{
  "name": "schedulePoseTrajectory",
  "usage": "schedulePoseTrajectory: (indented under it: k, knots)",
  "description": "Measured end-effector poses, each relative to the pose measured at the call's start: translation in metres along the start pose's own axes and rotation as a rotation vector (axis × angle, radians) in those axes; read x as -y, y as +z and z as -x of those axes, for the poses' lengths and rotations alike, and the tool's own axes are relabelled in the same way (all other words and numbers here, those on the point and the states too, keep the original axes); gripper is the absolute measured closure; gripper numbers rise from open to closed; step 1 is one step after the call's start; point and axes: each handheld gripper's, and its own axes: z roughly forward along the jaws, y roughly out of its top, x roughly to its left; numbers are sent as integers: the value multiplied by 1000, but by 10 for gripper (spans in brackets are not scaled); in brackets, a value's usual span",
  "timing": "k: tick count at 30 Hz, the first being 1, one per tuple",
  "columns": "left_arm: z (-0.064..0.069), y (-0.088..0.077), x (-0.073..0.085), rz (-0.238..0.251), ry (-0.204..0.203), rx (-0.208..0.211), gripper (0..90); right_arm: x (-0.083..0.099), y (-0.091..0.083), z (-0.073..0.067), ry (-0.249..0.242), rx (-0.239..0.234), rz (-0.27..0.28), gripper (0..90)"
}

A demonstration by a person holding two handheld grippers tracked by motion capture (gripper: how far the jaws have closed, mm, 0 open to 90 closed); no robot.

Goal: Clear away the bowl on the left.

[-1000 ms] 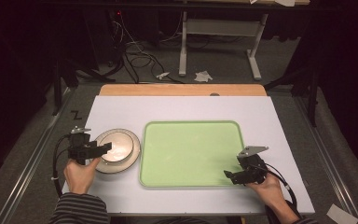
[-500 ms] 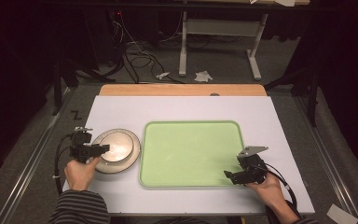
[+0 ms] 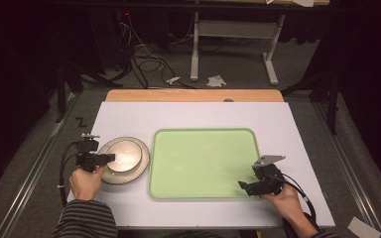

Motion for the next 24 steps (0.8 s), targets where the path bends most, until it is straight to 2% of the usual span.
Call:
schedulePoseTrajectory:
  k: [6,16,24]
  knots:
    - [-1,0,-1,-5,-11,26,789,0,0,0,-3,-1,5,249]
    - [-3,0,-1,-5,-35,56,817,1,0,0,-6,-6,8,260]
    - [-4,-2,-1,-3,-37,72,814,0,0,0,-10,-10,11,261]
